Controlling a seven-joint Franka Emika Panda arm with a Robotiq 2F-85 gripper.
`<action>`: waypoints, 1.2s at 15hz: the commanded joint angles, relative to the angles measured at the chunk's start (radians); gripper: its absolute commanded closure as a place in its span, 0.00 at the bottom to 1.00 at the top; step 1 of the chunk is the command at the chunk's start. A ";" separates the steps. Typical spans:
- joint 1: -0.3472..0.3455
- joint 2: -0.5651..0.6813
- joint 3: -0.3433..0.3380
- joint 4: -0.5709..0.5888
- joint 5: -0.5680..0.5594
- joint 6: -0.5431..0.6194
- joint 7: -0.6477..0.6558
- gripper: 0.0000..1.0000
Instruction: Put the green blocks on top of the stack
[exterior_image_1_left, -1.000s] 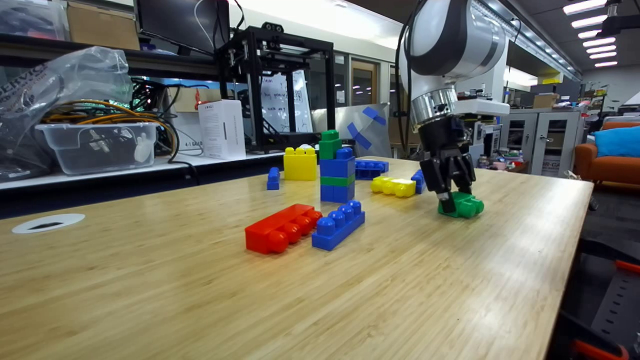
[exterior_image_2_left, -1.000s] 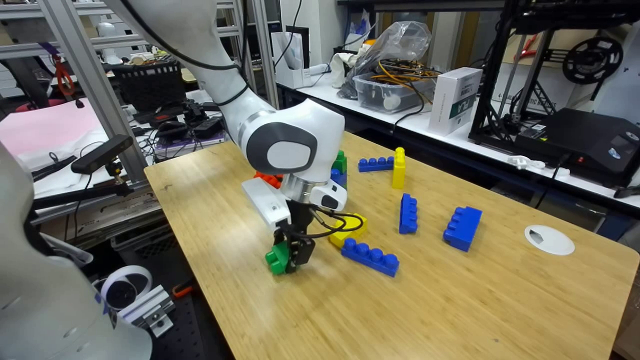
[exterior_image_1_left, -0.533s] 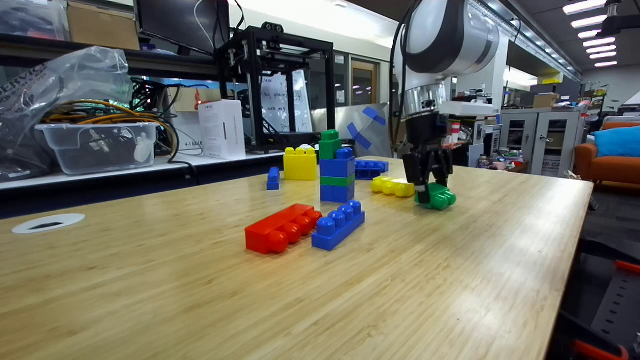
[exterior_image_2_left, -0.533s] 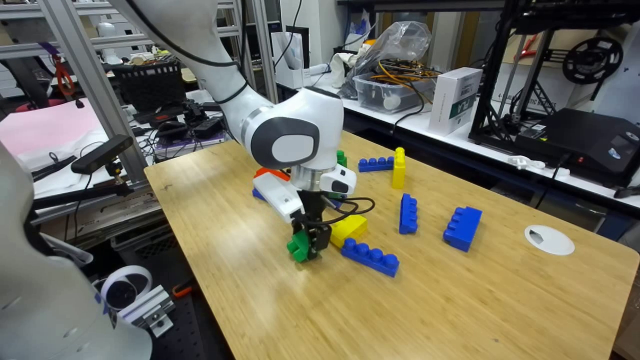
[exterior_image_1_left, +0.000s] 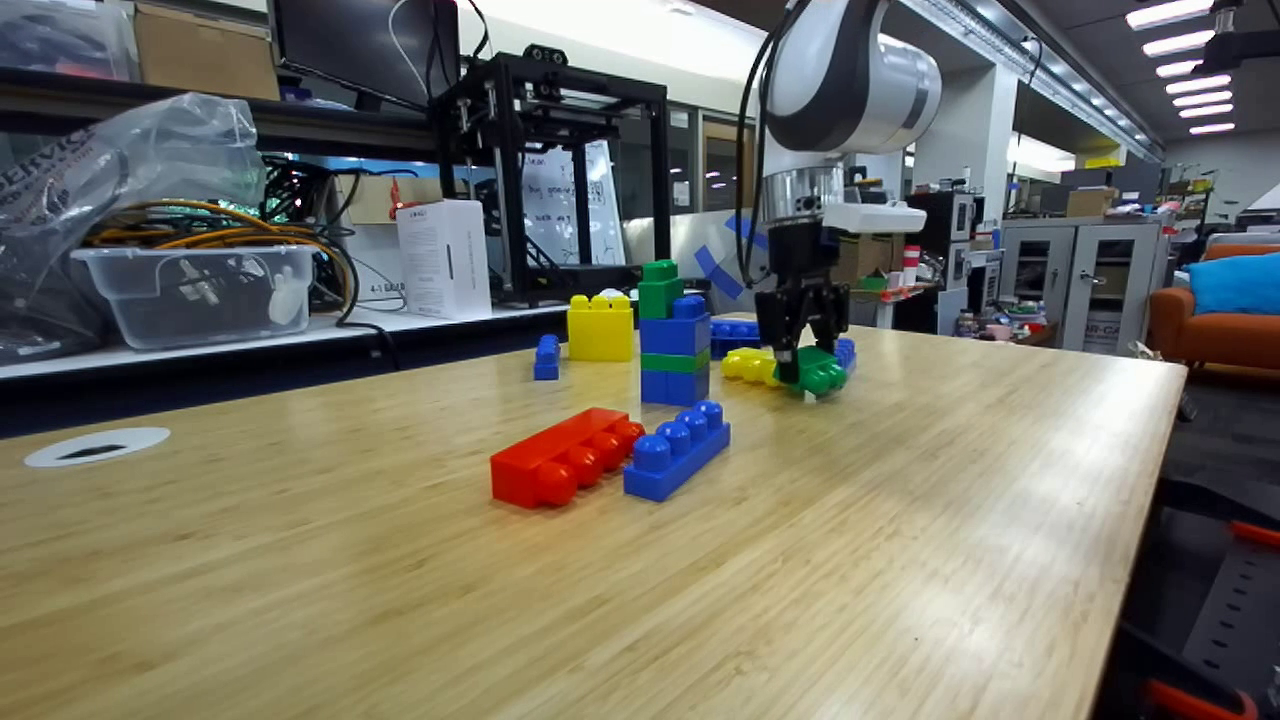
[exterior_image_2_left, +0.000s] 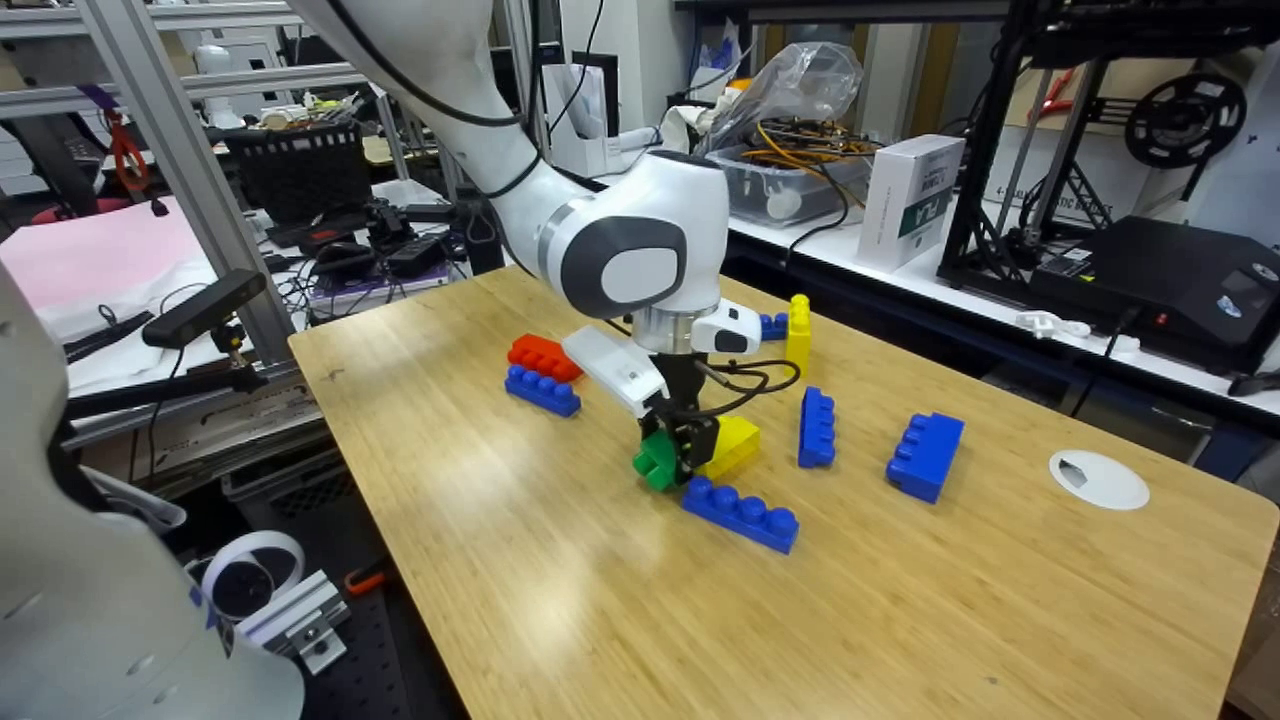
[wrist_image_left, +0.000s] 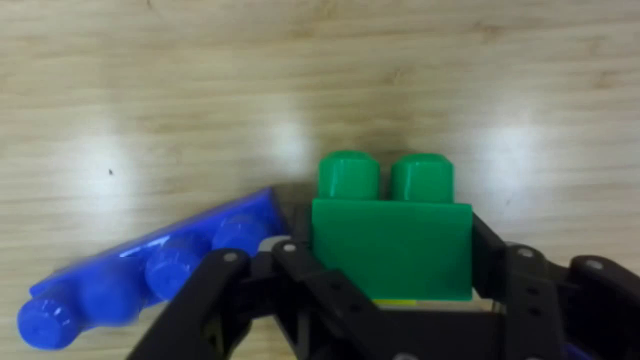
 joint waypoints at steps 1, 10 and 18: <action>-0.019 0.073 0.009 0.103 -0.005 -0.017 -0.020 0.55; -0.019 0.132 0.011 0.185 -0.013 -0.052 -0.027 0.55; -0.010 0.040 0.045 0.069 -0.039 -0.062 -0.123 0.55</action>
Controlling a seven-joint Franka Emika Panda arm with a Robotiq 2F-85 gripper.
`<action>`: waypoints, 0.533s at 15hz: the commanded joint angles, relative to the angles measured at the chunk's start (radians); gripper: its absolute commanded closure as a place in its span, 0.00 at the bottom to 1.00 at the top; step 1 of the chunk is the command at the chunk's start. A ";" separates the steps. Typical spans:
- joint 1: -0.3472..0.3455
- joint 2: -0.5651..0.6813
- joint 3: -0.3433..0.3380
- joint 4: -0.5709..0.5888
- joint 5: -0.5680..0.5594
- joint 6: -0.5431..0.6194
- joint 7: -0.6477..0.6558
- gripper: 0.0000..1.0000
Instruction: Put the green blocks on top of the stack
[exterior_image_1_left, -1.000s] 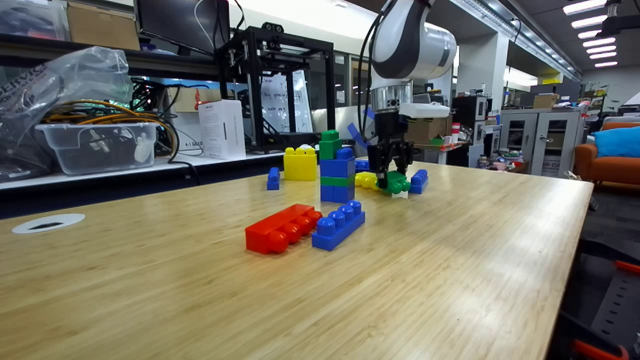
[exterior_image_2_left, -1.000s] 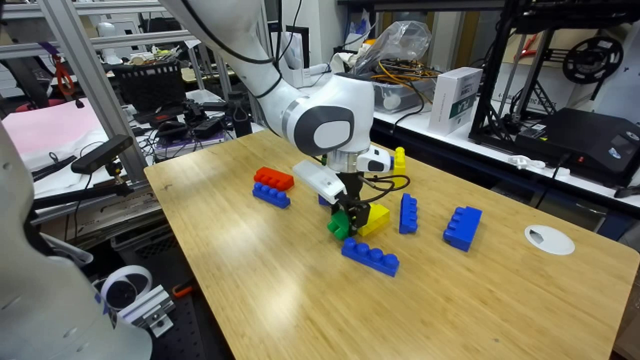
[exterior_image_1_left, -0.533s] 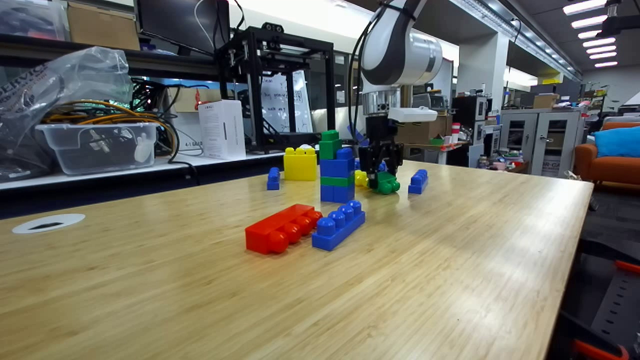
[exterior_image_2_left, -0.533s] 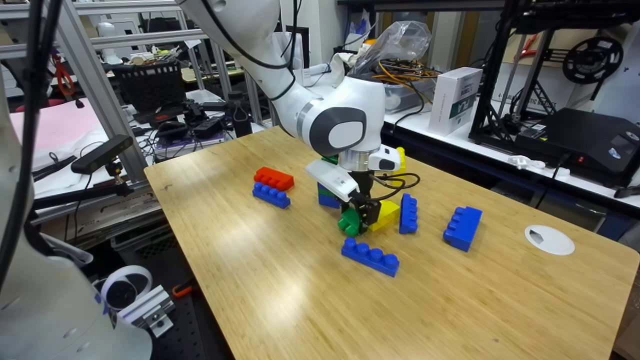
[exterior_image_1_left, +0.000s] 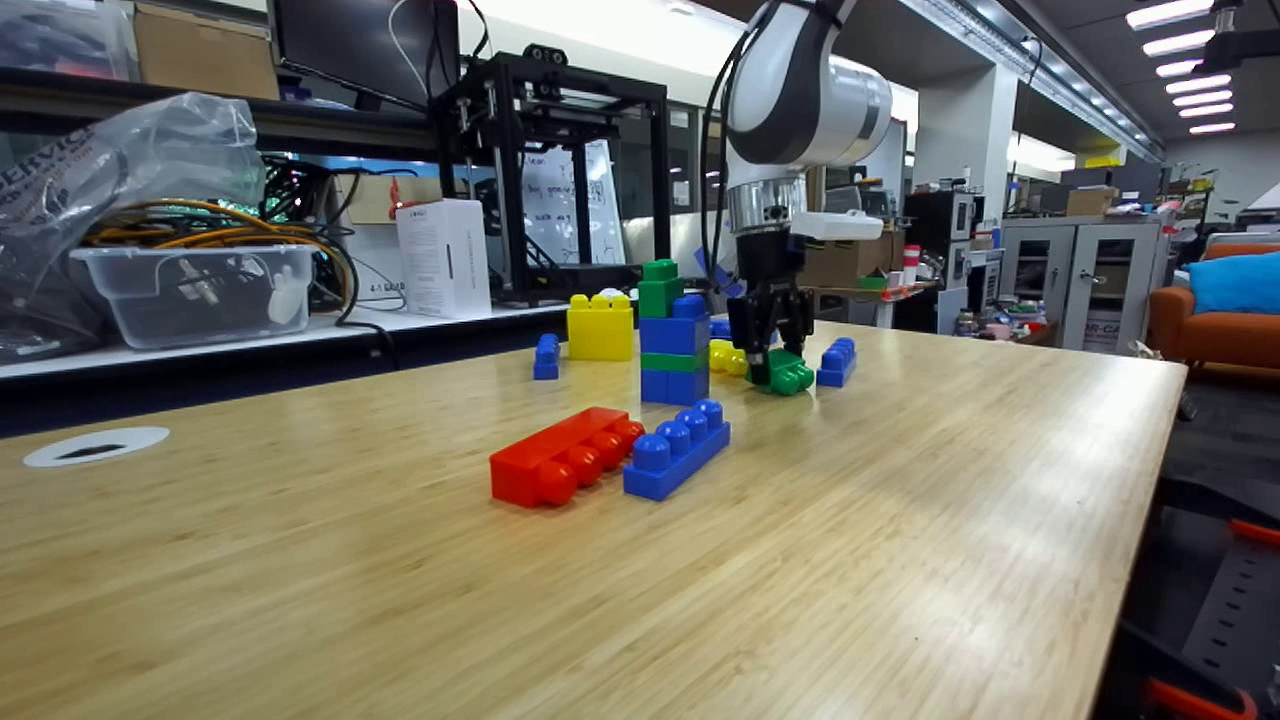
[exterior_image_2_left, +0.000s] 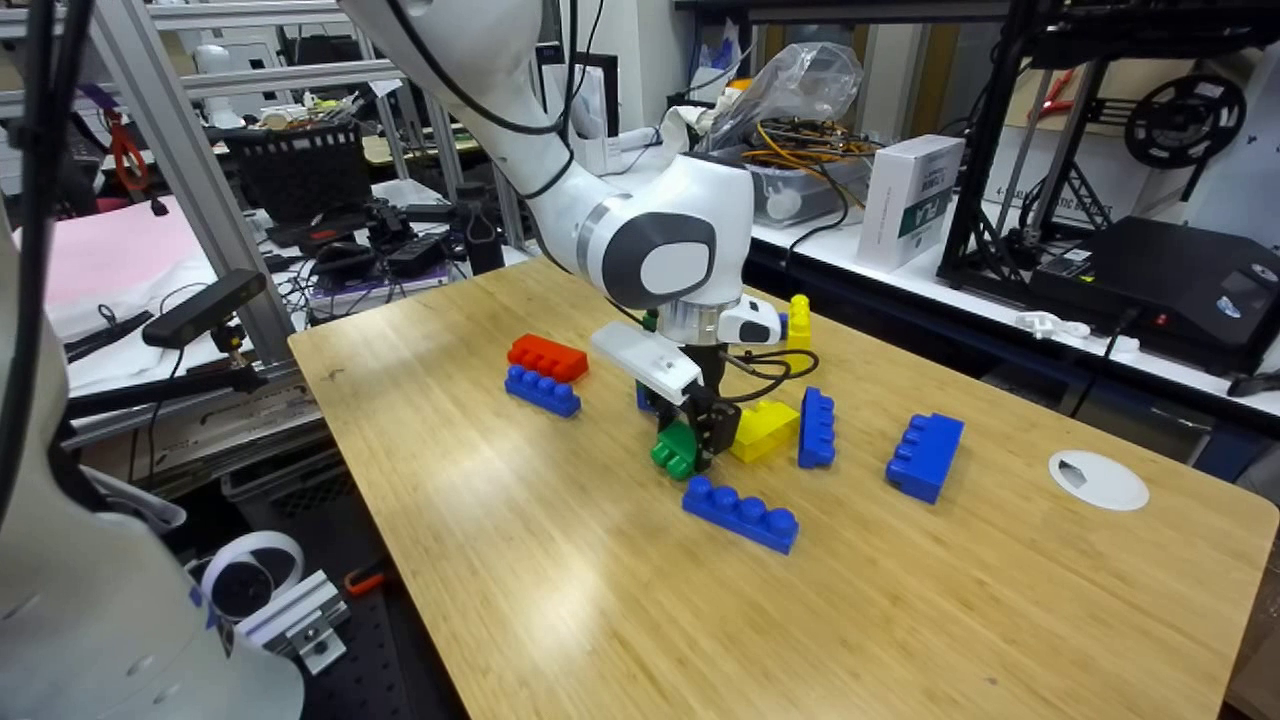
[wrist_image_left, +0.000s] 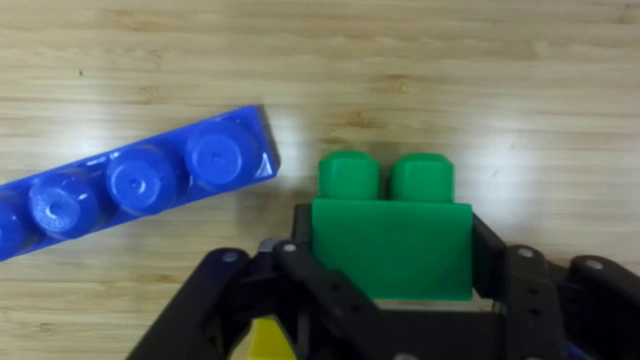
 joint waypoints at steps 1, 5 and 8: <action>-0.004 -0.076 0.031 -0.088 -0.041 -0.005 -0.080 0.55; 0.019 -0.154 0.054 -0.180 -0.130 0.001 -0.141 0.55; 0.031 -0.199 0.065 -0.224 -0.207 0.003 -0.197 0.55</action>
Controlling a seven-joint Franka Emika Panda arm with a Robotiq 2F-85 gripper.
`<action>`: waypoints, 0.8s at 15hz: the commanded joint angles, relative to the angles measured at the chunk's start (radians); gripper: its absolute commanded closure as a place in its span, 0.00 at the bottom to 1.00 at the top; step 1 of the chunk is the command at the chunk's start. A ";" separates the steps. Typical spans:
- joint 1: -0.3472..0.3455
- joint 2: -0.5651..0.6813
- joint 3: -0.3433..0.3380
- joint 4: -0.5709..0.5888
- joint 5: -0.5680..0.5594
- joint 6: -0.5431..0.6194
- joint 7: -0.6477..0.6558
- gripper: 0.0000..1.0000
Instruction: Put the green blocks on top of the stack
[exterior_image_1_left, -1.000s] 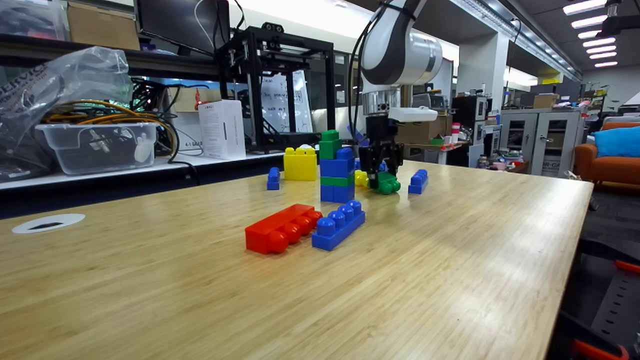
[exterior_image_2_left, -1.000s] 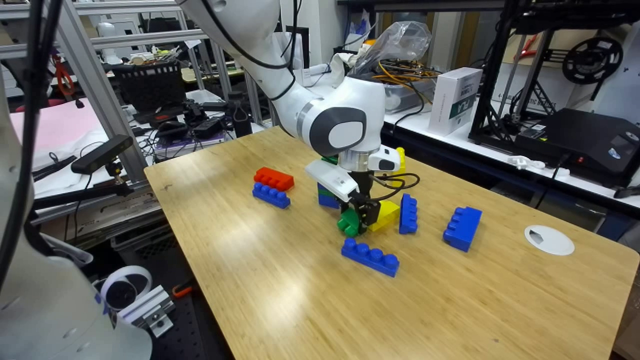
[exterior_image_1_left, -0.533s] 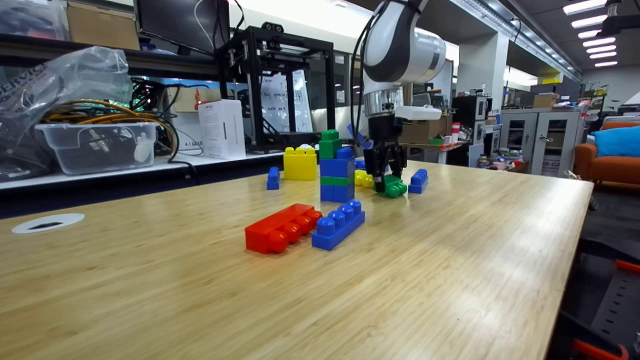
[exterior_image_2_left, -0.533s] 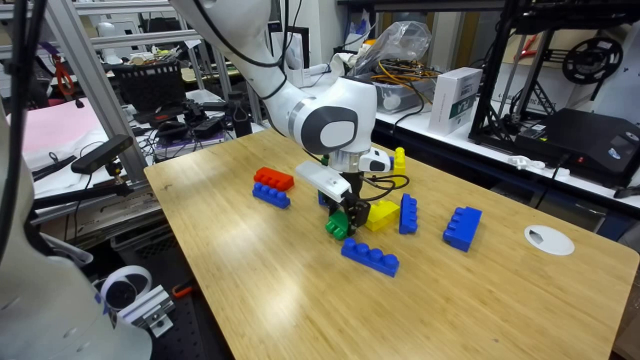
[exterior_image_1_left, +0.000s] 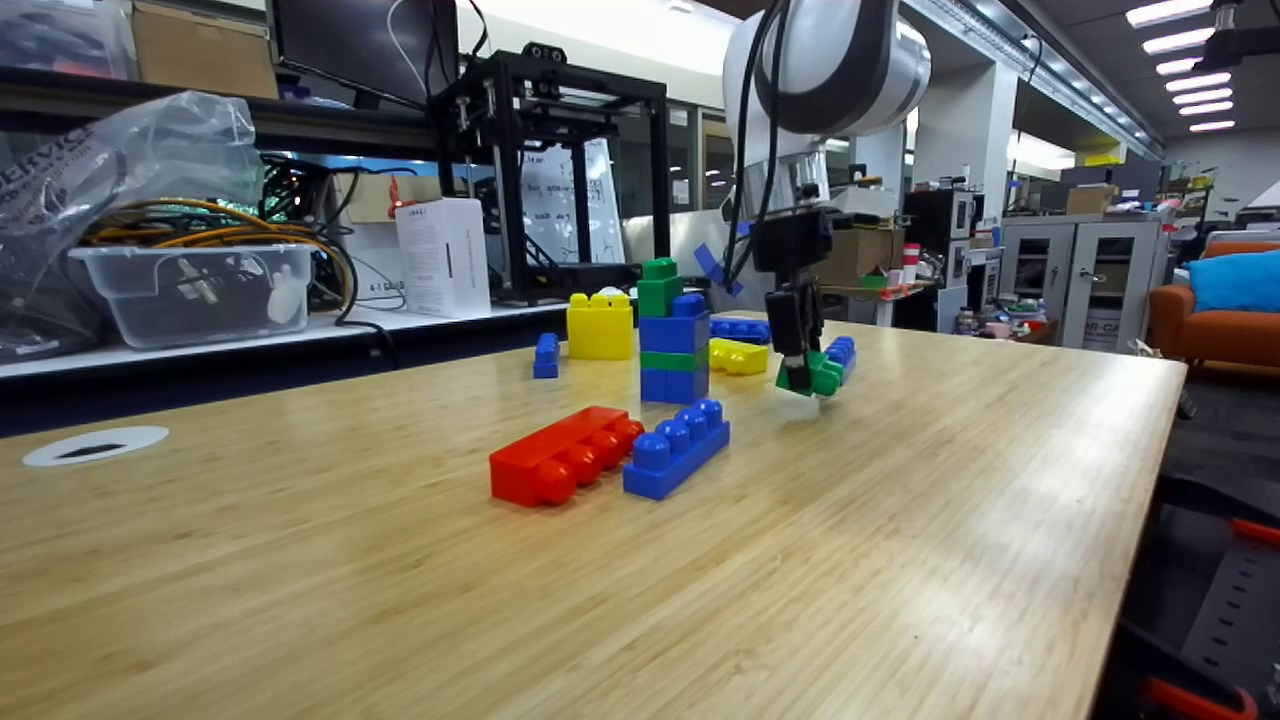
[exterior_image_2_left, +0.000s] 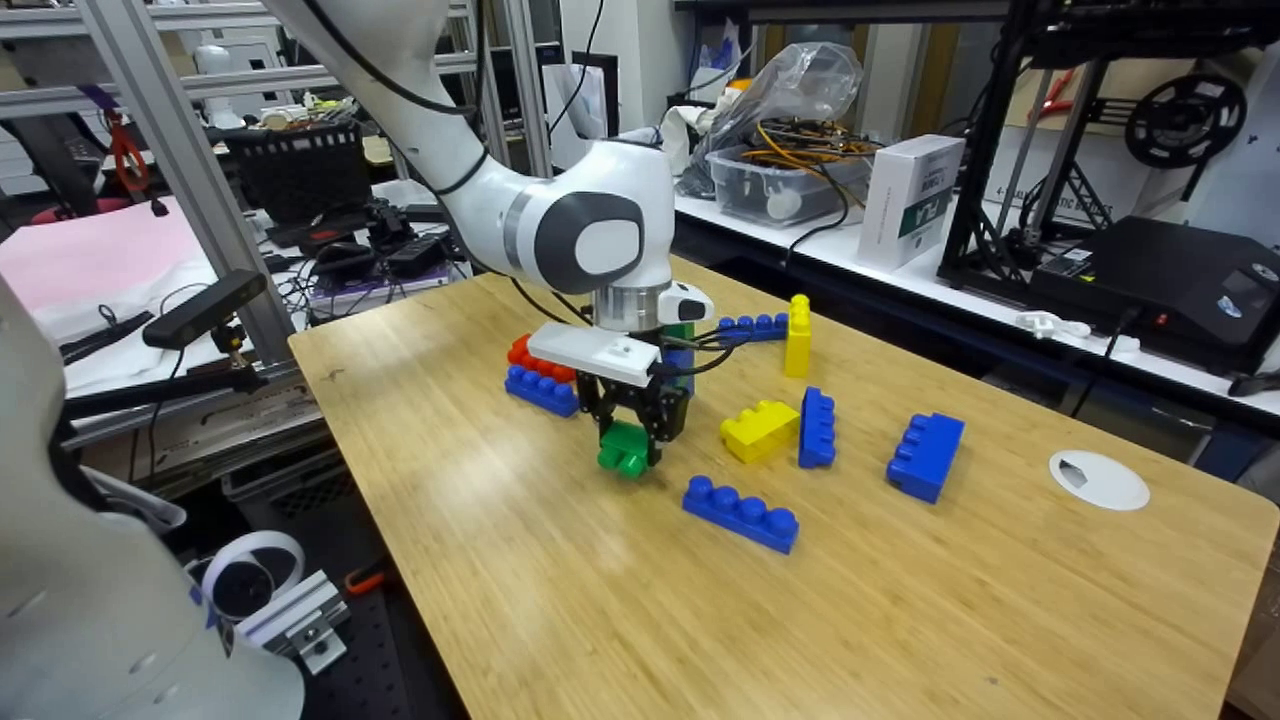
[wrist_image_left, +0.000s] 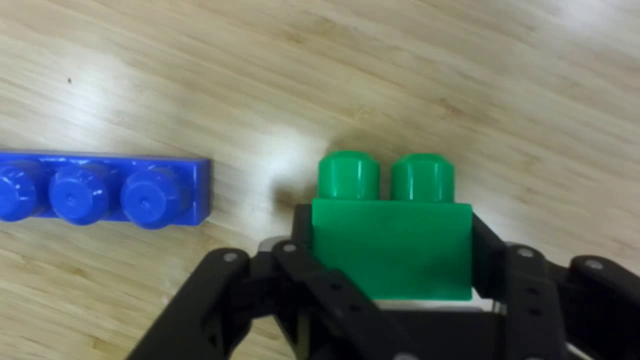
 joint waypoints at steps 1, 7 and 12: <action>0.008 -0.056 0.008 -0.057 -0.080 0.010 -0.078 0.55; 0.019 -0.068 0.014 -0.078 -0.150 0.033 -0.139 0.55; 0.021 -0.062 0.015 -0.087 -0.185 0.039 -0.176 0.55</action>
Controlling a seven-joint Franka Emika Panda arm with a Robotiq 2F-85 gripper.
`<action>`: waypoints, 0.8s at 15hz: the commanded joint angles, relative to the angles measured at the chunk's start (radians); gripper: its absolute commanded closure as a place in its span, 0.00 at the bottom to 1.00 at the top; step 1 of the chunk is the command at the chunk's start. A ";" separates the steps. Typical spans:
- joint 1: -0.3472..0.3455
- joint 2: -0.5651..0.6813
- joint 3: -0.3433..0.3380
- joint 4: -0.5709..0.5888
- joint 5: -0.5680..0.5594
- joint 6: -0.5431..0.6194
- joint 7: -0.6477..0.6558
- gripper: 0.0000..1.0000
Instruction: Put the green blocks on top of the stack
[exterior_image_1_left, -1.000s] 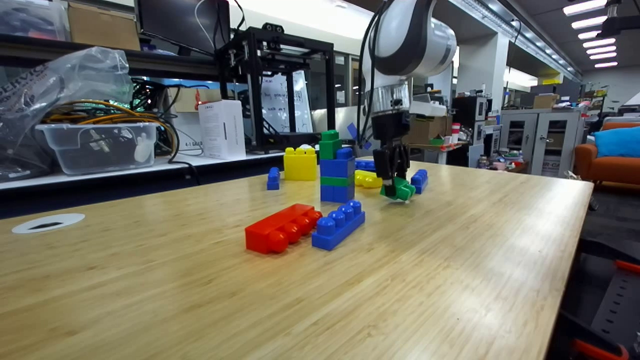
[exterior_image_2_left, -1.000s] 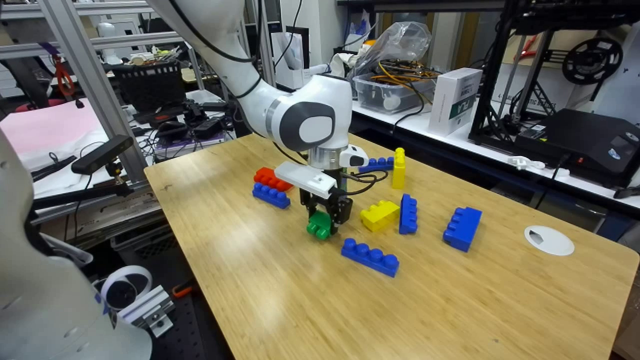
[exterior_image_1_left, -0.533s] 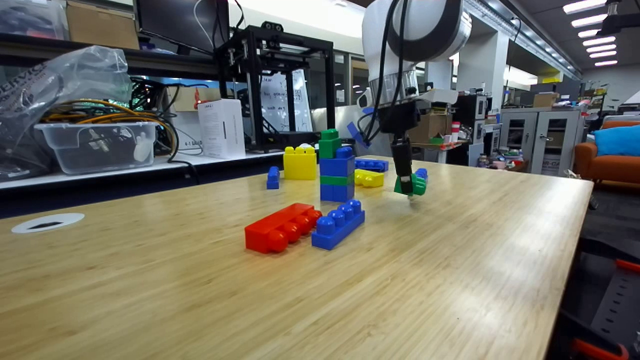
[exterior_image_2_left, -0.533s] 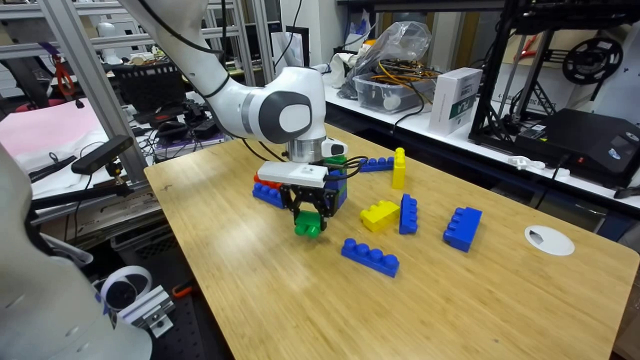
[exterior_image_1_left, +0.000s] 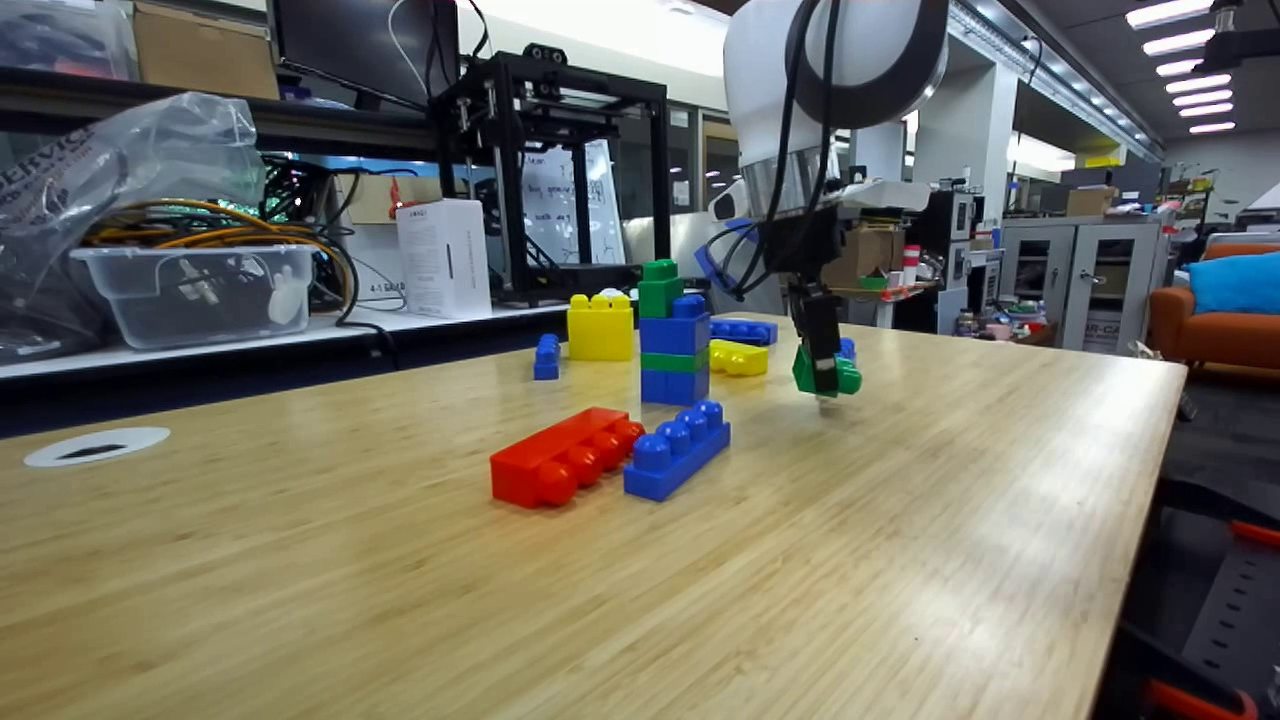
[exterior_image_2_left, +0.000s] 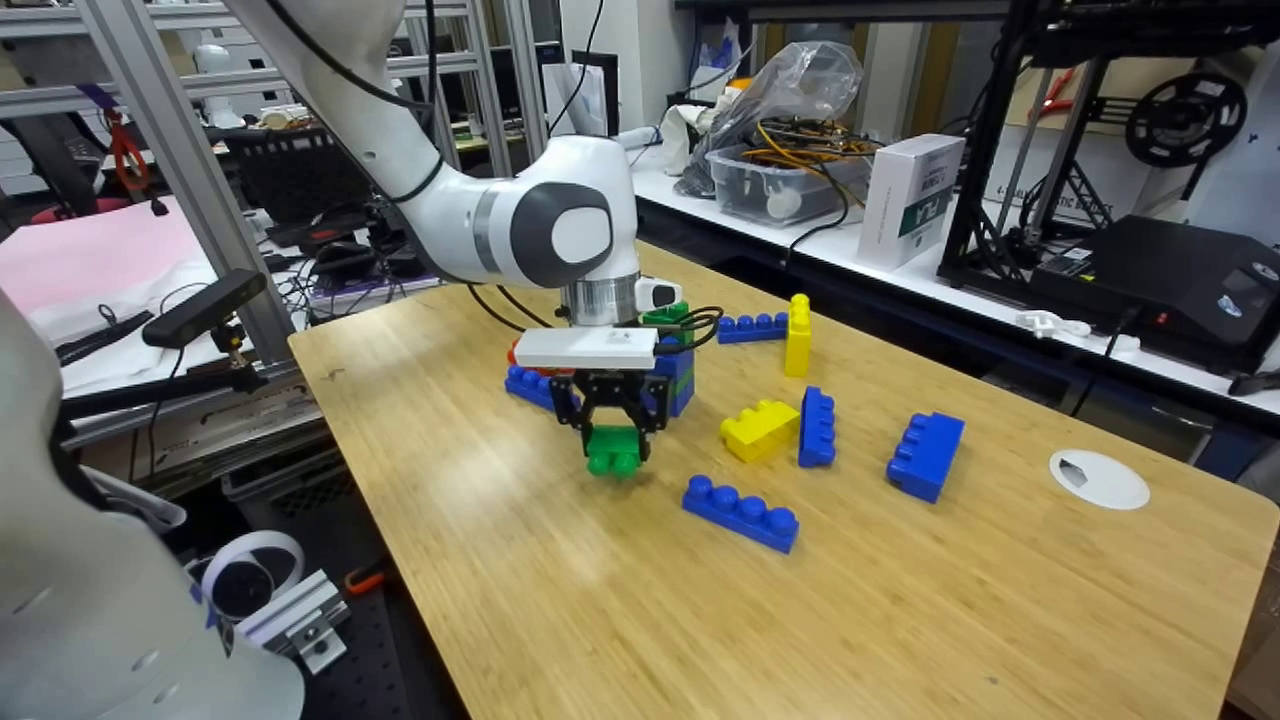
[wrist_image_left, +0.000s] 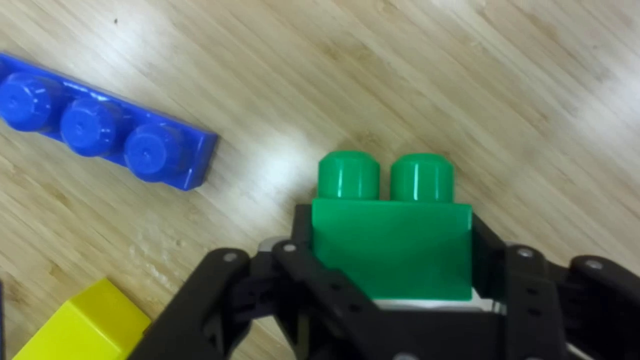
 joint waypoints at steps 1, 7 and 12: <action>-0.003 -0.005 0.003 -0.019 -0.036 0.026 -0.029 0.55; -0.003 -0.005 0.002 -0.025 -0.071 0.025 -0.035 0.55; -0.013 -0.007 0.009 -0.012 0.064 -0.004 0.022 0.55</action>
